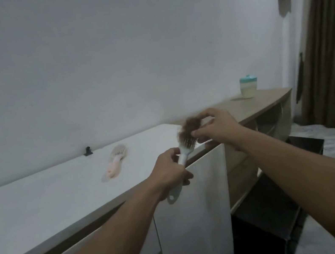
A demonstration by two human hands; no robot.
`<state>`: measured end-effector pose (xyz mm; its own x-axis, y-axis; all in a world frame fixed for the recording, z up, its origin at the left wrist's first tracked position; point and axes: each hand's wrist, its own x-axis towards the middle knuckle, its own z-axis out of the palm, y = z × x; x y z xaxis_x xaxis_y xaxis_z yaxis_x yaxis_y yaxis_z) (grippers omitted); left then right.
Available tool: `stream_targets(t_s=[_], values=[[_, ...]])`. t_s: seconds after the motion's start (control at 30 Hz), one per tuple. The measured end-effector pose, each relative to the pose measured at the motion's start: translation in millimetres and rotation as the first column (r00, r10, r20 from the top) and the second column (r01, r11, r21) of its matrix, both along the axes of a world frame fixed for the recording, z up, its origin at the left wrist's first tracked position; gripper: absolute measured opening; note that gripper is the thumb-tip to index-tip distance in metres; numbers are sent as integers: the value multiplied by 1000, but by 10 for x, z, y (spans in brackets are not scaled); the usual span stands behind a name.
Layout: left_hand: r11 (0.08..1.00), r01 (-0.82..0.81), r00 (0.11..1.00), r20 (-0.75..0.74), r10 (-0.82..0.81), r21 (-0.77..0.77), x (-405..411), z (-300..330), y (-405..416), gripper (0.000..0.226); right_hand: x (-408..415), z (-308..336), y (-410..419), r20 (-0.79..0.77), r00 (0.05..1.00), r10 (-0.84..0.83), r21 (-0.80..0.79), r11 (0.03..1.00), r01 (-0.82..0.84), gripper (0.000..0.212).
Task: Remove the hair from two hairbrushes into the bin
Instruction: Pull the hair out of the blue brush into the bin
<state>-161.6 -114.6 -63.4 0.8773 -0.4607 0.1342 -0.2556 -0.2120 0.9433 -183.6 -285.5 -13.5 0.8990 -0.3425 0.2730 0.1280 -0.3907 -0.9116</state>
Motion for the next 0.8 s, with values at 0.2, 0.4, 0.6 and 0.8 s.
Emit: stream_targets(t_s=[0.2,0.4,0.6,0.8], values=[[999,42,991,-127,-43,-6,-125,-354,-228,43,-334,-385,-134,-77,996,50,-11,999,-51,48],[997,61,957,-279,-74,-54,-266,-869,-404,29,-513,-1071,-247,-134,986,96,91,992,-84,46],[997,71,917,-397,-49,41,-340,-1628,-475,39,-722,-1895,-371,-264,957,119,227,972,-59,38],[975,33,945,-325,41,219,-422,-2303,-500,36,-809,-2669,-419,-356,935,6,275,956,99,11]])
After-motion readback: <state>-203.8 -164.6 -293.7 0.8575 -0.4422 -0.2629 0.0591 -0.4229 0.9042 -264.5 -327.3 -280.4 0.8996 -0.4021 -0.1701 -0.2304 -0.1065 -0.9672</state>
